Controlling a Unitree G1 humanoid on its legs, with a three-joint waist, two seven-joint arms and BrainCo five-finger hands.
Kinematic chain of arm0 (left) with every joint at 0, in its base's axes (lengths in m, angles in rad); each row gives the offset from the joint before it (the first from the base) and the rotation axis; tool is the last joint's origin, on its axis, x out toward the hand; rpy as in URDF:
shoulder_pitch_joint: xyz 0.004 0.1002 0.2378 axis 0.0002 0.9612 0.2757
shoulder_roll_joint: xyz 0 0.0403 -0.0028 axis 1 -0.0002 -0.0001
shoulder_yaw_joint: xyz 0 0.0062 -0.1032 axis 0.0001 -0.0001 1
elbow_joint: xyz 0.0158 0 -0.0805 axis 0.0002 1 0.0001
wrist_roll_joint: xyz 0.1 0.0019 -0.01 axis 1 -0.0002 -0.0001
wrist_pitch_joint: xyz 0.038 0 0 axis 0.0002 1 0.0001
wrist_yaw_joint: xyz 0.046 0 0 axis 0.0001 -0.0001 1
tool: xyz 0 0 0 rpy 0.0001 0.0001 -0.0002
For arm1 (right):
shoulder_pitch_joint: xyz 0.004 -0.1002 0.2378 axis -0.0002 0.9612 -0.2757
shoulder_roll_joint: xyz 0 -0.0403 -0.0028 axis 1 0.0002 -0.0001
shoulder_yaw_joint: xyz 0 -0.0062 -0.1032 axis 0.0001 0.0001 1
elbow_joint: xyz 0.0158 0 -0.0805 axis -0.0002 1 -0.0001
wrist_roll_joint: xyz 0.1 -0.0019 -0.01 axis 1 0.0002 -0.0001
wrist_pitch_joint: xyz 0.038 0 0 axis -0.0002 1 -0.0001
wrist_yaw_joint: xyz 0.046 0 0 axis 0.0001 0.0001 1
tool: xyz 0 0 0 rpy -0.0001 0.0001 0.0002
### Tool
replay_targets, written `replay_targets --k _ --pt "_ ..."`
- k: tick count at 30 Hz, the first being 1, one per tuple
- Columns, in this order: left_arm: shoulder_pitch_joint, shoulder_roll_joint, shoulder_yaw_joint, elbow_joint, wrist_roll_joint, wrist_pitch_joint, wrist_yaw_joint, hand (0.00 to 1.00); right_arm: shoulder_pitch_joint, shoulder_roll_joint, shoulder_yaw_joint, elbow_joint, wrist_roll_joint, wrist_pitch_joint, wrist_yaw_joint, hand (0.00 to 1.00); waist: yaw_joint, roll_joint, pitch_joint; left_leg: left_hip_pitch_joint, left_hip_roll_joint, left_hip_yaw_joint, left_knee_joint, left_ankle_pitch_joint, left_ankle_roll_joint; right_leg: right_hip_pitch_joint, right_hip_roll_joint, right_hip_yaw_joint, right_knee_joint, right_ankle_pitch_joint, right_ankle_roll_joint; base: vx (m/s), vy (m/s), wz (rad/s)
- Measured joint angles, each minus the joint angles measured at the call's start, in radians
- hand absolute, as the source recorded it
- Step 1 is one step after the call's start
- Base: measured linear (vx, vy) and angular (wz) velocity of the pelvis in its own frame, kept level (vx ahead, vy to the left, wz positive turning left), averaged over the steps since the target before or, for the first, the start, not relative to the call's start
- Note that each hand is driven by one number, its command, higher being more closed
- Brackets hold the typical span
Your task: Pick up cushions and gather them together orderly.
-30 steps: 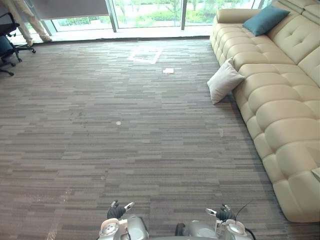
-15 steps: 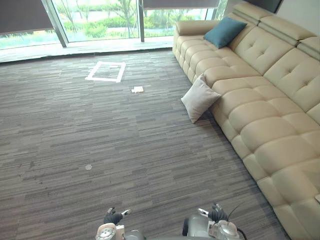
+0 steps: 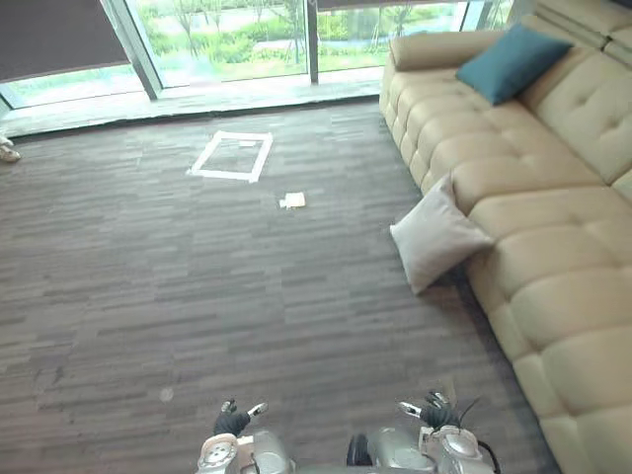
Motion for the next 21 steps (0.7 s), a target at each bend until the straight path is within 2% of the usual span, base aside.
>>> replay_targets --k 1,2,3,4,5,6,7,8,9,10,11,12,13,15,17,18,20,21 --pt "0.000 0.000 -0.001 -0.008 -0.008 -0.003 0.001 0.00 -0.002 0.004 -0.001 0.002 0.000 0.000 -0.001 0.00 0.007 -0.003 0.002 -0.024 -0.044 -0.037 -0.158 0.029 0.001 0.027 -0.010 0.025 -0.025 -0.004 0.007 0.53 0.131 -0.79" --pt "0.000 -0.001 -0.002 -0.008 -0.016 -0.007 0.002 0.00 0.002 0.009 -0.001 0.006 0.000 0.000 -0.004 0.00 0.007 -0.006 0.005 -0.026 -0.082 -0.079 -0.334 0.098 -0.013 0.066 -0.017 0.050 -0.052 -0.013 0.024 0.52 0.157 -0.75" --pt "0.001 0.000 -0.007 -0.006 -0.021 -0.007 0.004 0.00 0.008 0.010 0.000 0.013 0.000 -0.002 -0.008 0.00 0.007 -0.004 0.004 -0.024 -0.096 -0.099 -0.430 0.150 -0.031 0.095 -0.014 0.071 -0.075 -0.026 0.046 0.48 0.224 -0.76" --pt "0.001 0.000 -0.009 -0.004 -0.031 -0.007 0.005 0.00 0.007 0.006 0.000 0.031 0.000 -0.008 -0.012 0.00 0.009 0.000 0.003 -0.024 -0.090 -0.104 -0.457 0.234 -0.022 0.127 -0.011 0.099 -0.092 -0.048 0.075 0.49 0.274 -0.84" --pt "0.001 0.009 -0.015 0.000 -0.032 -0.007 0.004 0.00 0.005 0.008 0.001 0.050 0.000 -0.005 -0.018 0.00 0.013 -0.009 -0.009 -0.009 -0.091 -0.090 -0.427 0.313 0.015 0.153 -0.024 0.137 -0.094 -0.068 0.085 0.60 0.313 -0.89" --pt "0.000 0.037 -0.023 0.003 -0.028 -0.007 0.003 0.00 0.010 0.034 0.000 0.054 -0.002 -0.007 -0.020 0.00 0.011 -0.054 -0.026 -0.008 -0.114 -0.060 -0.390 0.259 0.032 0.141 -0.064 0.166 -0.065 -0.074 0.083 0.51 0.235 -0.81" --pt "-0.001 0.043 -0.023 0.006 -0.027 -0.006 0.002 0.00 0.015 0.042 0.000 0.052 -0.003 -0.010 -0.020 0.00 0.007 -0.069 -0.034 -0.013 -0.121 -0.043 -0.360 0.225 0.051 0.107 -0.080 0.185 0.003 -0.071 0.081 0.51 0.251 -0.75" --pt "-0.003 0.052 -0.023 0.011 -0.027 -0.008 0.001 0.00 0.023 0.048 0.001 0.055 -0.005 -0.013 -0.017 0.00 0.009 -0.086 -0.033 0.008 -0.124 -0.007 -0.341 0.185 0.067 0.037 -0.108 0.207 0.163 -0.070 0.084 0.49 0.262 -0.72" --pt "-0.006 0.069 -0.031 0.026 -0.028 -0.006 0.001 0.00 0.021 0.057 -0.005 0.060 -0.003 -0.015 -0.016 0.00 0.005 -0.107 -0.034 0.054 -0.147 0.027 -0.350 0.147 0.075 -0.048 -0.157 0.206 0.362 -0.036 0.136 0.48 0.275 -0.65" --pt "-0.016 0.077 -0.041 0.042 -0.026 -0.004 0.003 0.00 0.020 0.056 -0.005 0.060 -0.003 -0.015 -0.016 0.00 0.002 -0.117 -0.031 0.097 -0.170 0.039 -0.366 0.125 0.078 -0.105 -0.201 0.188 0.497 0.028 0.163 0.48 0.236 -0.45" --pt "-0.027 0.083 -0.053 0.067 -0.023 0.008 0.004 0.00 0.018 0.055 -0.004 0.060 -0.004 -0.018 -0.010 0.00 -0.005 -0.111 -0.025 0.162 -0.190 0.051 -0.392 0.101 0.083 -0.154 -0.247 0.150 0.637 0.041 0.153 0.48 0.208 -0.31" --pt "-0.028 0.083 -0.069 0.085 -0.018 0.016 0.005 0.00 0.018 0.044 0.002 0.052 -0.008 -0.020 -0.004 0.00 -0.012 -0.105 -0.024 0.239 -0.194 0.059 -0.427 0.083 0.092 -0.190 -0.262 0.100 0.725 0.020 0.134 0.47 0.192 -0.23" --pt "-0.028 0.083 -0.084 0.092 -0.015 0.017 0.005 0.00 0.018 0.037 0.008 0.046 -0.017 -0.022 0.001 0.00 -0.013 -0.096 -0.024 0.287 -0.193 0.062 -0.455 0.078 0.093 -0.216 -0.260 0.057 0.748 -0.007 0.122 0.45 0.154 -0.14" --pt "-0.028 0.080 -0.111 0.104 -0.008 0.018 0.003 0.00 0.006 0.027 0.012 0.038 -0.031 -0.027 0.002 0.00 -0.024 -0.076 -0.025 0.372 -0.177 0.097 -0.516 0.081 0.085 -0.309 -0.256 -0.097 0.676 -0.077 0.103 0.46 0.097 -0.13" --pt "-0.028 0.071 -0.112 0.107 -0.007 0.020 0.001 0.00 -0.020 0.012 0.012 0.038 -0.041 -0.026 0.002 0.00 -0.027 -0.054 -0.011 0.414 -0.156 0.132 -0.543 0.081 0.084 -0.375 -0.236 -0.208 0.516 -0.080 0.087 0.46 0.019 -0.31" --pt "-0.028 0.067 -0.112 0.111 -0.007 0.020 0.001 0.00 -0.034 0.004 0.013 0.037 -0.042 -0.026 0.003 0.00 -0.034 -0.042 -0.004 0.437 -0.146 0.150 -0.553 0.081 0.084 -0.408 -0.201 -0.251 0.358 -0.035 0.072 0.58 -0.011 -0.33" --pt "-0.020 0.066 -0.112 0.112 -0.006 0.021 -0.002 0.00 -0.035 -0.004 0.017 0.037 -0.042 -0.025 0.003 0.00 -0.047 -0.045 -0.005 0.487 -0.155 0.176 -0.565 0.060 0.045 -0.414 -0.133 -0.258 0.093 0.163 0.032 0.61 -0.063 -0.20" --pt "-0.012 0.076 -0.110 0.118 0.005 0.021 -0.005 0.00 -0.014 -0.005 0.018 0.034 -0.040 -0.026 0.004 0.00 -0.054 -0.076 -0.023 0.542 -0.181 0.169 -0.564 0.024 -0.011 -0.407 -0.129 -0.231 0.059 0.275 -0.127 0.60 -0.104 -0.37"
